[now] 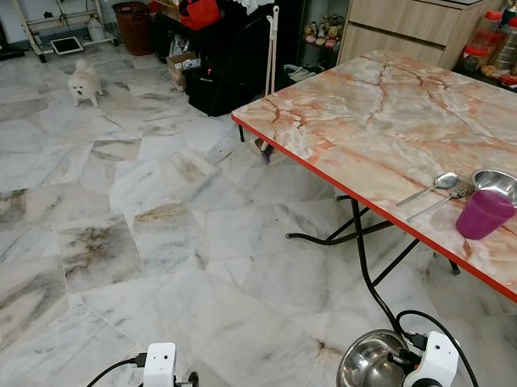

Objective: Setting the table

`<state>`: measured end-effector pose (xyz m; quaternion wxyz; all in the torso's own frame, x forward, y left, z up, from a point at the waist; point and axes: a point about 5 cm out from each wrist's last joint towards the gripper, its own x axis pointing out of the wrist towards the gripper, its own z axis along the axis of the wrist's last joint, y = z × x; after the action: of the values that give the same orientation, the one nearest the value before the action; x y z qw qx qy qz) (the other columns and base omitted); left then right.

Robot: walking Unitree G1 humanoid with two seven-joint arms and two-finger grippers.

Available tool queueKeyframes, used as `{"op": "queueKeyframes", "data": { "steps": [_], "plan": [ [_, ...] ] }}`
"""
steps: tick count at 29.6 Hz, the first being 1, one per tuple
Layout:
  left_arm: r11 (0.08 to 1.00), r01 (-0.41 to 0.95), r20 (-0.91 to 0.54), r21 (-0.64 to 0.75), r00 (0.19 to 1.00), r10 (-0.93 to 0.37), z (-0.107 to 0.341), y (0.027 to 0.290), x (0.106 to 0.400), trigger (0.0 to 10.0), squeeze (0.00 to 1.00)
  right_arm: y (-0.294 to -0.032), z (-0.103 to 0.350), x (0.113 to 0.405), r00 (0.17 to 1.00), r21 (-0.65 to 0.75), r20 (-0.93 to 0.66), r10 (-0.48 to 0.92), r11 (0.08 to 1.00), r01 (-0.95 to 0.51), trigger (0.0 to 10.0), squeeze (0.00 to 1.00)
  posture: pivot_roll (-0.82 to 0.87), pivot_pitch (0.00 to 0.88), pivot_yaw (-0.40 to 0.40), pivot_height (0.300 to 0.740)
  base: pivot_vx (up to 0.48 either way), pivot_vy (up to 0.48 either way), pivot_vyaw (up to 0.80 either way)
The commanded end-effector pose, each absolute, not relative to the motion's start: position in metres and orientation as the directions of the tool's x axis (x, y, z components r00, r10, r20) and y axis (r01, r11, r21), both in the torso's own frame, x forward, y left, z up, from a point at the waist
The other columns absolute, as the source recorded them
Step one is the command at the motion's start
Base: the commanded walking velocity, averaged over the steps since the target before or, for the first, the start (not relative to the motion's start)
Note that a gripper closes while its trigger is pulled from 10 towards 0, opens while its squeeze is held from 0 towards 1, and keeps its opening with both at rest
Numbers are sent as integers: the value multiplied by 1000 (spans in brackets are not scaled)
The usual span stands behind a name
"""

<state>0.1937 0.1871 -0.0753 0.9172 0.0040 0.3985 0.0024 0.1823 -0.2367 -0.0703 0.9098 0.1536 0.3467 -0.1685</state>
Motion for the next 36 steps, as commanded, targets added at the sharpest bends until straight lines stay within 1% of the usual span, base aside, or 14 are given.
{"op": "queueKeyframes", "data": {
  "steps": [1,4,9,12,15,23,36],
  "plan": [
    [1000,14,-738,20,675,5,-76,188,193,10000,0,-237,-73,177,693,159,-690,-206,892,424,10000,0,-82,0,-14,740,0,0,-694],
    [999,30,-742,29,670,2,-77,191,191,10000,0,-236,-76,169,680,160,-702,-210,885,438,10000,0,-84,0,-7,740,0,0,-690],
    [999,34,-741,33,671,2,-76,192,191,10000,0,-235,-78,166,672,159,-709,-211,882,445,10000,0,-83,0,-3,740,0,0,-655],
    [999,34,-740,35,672,3,-76,193,191,10000,0,-234,-78,166,674,161,-707,-214,879,448,10000,0,-81,0,-2,740,0,0,-708],
    [999,35,-739,35,673,2,-76,192,191,10000,0,-235,-78,167,678,170,-702,-218,873,457,10000,0,-81,0,-2,740,0,-267,-667],
    [999,26,-738,33,675,7,-76,193,190,10000,0,-234,-75,173,696,180,-685,-217,875,450,10000,0,-65,0,-9,740,0,-270,0],
    [999,18,-740,30,673,10,-77,194,187,10000,0,-234,-75,172,691,176,-690,-214,877,447,10000,0,-60,0,-13,740,0,-268,0]
  ]
}}
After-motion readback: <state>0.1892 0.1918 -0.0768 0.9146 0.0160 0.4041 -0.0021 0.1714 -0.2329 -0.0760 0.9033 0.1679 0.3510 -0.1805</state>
